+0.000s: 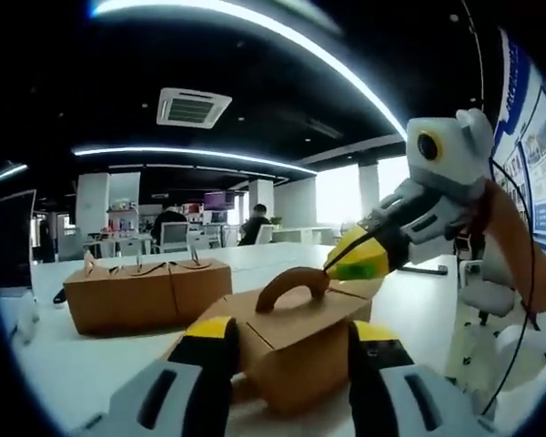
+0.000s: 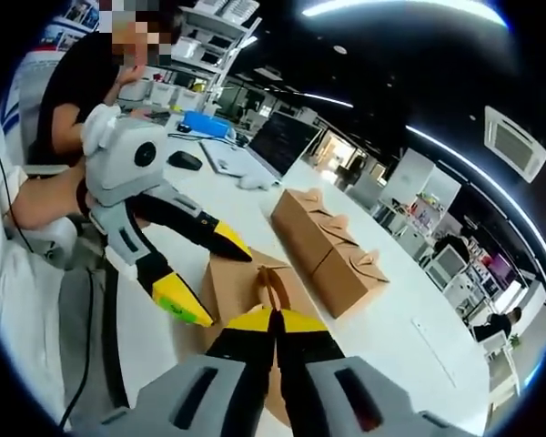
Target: Pick up one paper box from the group, open the paper box, and remove the item inside
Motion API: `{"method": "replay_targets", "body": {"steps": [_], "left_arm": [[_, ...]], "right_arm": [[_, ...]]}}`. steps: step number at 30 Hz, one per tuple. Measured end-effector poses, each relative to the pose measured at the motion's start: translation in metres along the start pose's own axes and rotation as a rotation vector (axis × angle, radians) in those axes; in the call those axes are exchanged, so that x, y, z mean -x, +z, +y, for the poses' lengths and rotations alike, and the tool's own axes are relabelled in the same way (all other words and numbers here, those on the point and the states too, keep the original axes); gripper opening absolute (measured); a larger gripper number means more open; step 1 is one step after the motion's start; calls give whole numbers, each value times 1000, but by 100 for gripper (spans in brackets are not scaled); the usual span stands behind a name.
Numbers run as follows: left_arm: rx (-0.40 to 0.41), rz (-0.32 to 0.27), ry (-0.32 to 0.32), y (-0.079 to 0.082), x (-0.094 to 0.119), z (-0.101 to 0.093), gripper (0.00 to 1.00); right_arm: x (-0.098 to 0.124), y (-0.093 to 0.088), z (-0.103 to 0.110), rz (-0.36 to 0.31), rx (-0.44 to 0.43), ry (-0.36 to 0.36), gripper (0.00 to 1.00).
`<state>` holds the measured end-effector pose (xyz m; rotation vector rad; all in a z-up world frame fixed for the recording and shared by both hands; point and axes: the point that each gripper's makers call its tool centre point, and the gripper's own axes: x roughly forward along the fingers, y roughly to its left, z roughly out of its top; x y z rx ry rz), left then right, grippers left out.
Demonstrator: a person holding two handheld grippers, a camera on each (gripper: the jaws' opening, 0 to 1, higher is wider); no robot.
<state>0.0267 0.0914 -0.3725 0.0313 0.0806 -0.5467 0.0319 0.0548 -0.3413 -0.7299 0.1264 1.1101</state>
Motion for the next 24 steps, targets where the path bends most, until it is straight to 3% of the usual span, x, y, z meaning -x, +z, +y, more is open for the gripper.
{"method": "replay_targets", "body": {"steps": [24], "left_arm": [[33,26,34,-3,0,1,47]], "right_arm": [[4,7,-3,-15,41,-10,3]]}}
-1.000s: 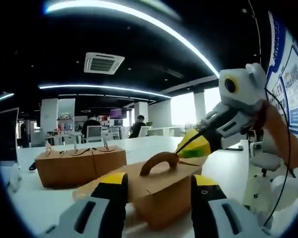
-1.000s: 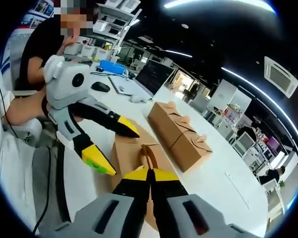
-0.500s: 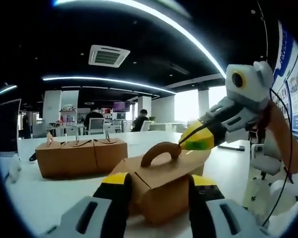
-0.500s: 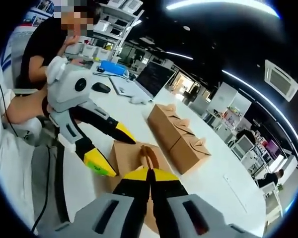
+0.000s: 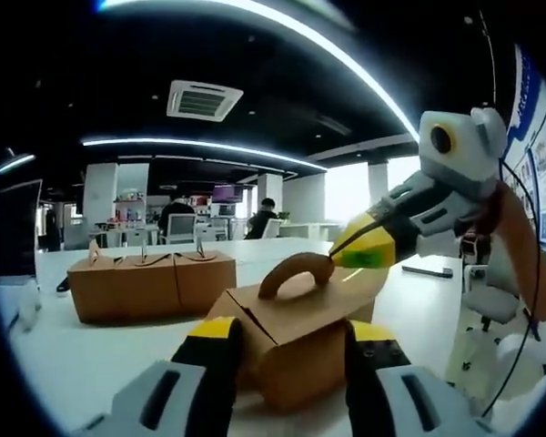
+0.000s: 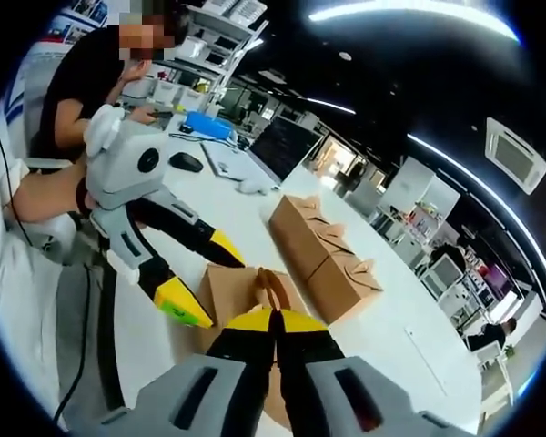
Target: Pick up one paper box from the group, open the paper box, and remove the item inside
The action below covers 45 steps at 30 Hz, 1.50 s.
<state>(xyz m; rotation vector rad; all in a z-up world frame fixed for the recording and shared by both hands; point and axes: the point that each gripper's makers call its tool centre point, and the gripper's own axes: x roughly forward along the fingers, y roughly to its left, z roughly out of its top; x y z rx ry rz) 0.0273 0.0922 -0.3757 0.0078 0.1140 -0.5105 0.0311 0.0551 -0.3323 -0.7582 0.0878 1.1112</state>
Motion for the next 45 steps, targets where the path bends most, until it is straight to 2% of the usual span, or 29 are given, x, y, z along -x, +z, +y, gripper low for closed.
{"method": "replay_targets", "body": {"steps": [7,14,22,24,26,28,31,34,39,45], "left_arm": [[22,3,18,-1,-1,-1,47],[-3,21,33,-5,-2,-2,46],[19,37,39,-8,-3,-2,46],[22,47,40,-10,-3,-3,44],[21,52,40,-12,-4,-4,42],[15,53,37,-12,-4,-4,41],[5,48,35,-10,-2,-3,41],[-6,39,39,-8,0,0,41],[-17,30,31,-5,0,0,47],[-22,34,18,-6,-1,-3,48]], "right_arm": [[2,4,-3,-16,-10,-9,2],[4,7,-3,-28,-14,-11,2],[7,10,-1,-42,-14,-1,2],[8,22,6,-105,-67,41,2],[10,29,9,-130,-80,55,2],[12,31,11,-120,-55,47,2],[13,27,2,-76,16,-9,3],[12,14,-3,-1,70,-40,4],[7,7,-6,35,121,-72,19],[-2,7,-8,49,158,-81,20]]}}
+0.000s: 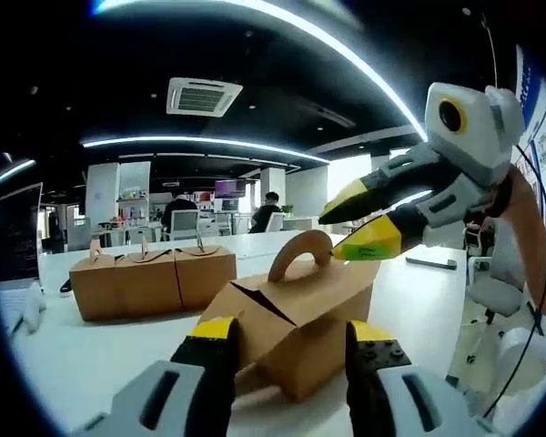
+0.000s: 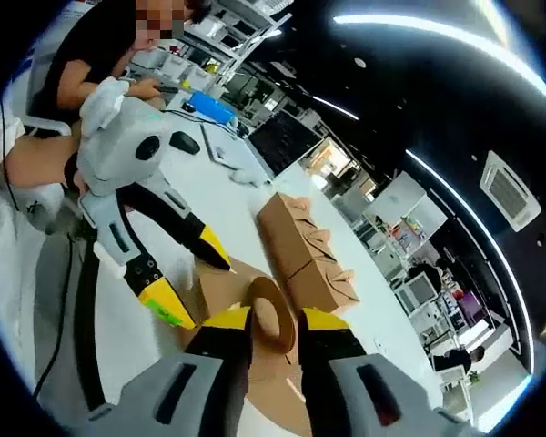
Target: Pick up one paper box from the group, open the paper box, and remove the item inside
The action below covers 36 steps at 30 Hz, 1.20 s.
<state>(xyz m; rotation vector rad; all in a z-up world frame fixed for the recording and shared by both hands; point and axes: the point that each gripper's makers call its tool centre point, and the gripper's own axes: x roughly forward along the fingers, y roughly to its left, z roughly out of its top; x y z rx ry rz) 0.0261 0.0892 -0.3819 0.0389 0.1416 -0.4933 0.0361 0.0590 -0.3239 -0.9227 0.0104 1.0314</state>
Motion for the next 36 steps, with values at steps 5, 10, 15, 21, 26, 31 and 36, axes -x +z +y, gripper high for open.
{"method": "replay_targets", "body": {"steps": [5,10,15,21,26,31,36], "left_arm": [[0,3,-3,0,1,0,48],[-1,5,-6,-1,0,0,48],[-5,9,-7,-1,0,-1,49],[4,15,-7,-4,-2,0,48],[-2,8,-9,-3,-2,-1,49],[14,-62,4,9,-6,1,53],[13,-139,-10,23,-6,-4,54]], "right_arm": [[-3,-2,5,3,-8,17,20],[2,-1,11,0,-15,31,19],[0,-3,15,9,-13,55,18],[-8,-9,11,17,-47,55,3],[-9,-12,12,28,-5,53,2],[-1,0,9,-17,9,53,2],[2,6,10,-35,41,57,2]]}}
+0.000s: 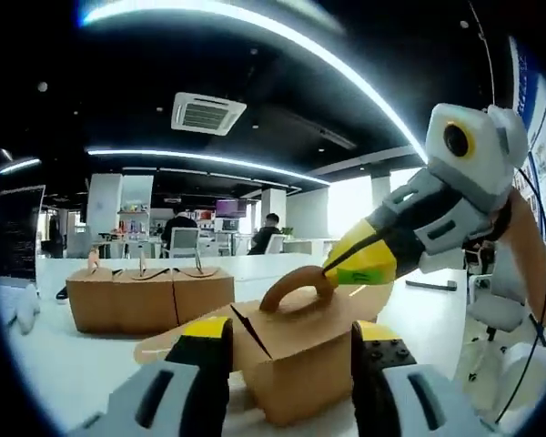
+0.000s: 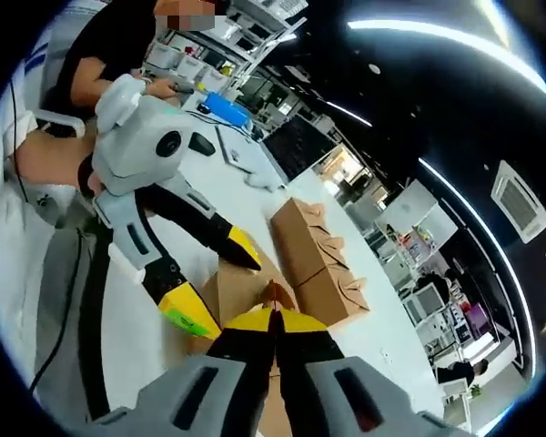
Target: Pick up one paper box from the group, open the paper box, and remove the item inside
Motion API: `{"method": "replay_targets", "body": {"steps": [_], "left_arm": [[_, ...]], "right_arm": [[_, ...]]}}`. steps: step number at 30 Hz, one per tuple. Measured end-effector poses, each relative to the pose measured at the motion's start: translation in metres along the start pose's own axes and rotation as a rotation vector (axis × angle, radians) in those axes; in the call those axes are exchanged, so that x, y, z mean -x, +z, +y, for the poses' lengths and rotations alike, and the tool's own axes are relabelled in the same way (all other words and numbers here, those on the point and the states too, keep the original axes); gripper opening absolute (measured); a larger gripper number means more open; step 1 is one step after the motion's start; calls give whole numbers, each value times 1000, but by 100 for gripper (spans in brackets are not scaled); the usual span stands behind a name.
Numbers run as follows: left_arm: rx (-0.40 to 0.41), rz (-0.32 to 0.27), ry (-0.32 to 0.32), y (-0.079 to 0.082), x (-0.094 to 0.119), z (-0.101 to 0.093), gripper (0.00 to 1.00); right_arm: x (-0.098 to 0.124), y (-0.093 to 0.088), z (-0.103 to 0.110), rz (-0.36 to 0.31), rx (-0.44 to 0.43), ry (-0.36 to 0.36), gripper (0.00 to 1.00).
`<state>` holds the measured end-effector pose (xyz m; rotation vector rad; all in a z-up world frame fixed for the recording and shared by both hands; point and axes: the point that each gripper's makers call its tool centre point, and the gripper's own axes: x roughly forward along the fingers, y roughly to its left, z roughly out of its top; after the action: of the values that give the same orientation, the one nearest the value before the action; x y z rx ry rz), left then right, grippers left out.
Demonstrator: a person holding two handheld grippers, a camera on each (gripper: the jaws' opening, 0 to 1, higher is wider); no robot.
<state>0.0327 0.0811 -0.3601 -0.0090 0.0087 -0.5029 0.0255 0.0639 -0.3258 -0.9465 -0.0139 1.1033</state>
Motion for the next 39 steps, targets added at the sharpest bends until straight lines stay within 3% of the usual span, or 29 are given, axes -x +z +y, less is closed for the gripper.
{"method": "replay_targets", "body": {"steps": [11,15,21,25,29,32,39], "left_arm": [[2,12,-4,-6,-5,-5,56],[8,14,5,-7,-6,-5,55],[8,16,6,-7,-5,-5,55],[6,16,4,-7,-4,-6,55],[7,16,3,-7,-4,-6,55],[7,17,2,-7,-4,-5,55],[7,15,6,-7,-5,-6,55]], "right_arm": [[0,4,3,-8,37,13,2],[4,21,10,-85,-9,48,2],[5,20,7,-41,47,24,2],[7,6,-8,20,16,-37,3],[2,-7,-10,59,-3,-51,27],[-2,-12,-9,75,-2,-54,27],[-4,-8,6,42,-45,0,23]]}}
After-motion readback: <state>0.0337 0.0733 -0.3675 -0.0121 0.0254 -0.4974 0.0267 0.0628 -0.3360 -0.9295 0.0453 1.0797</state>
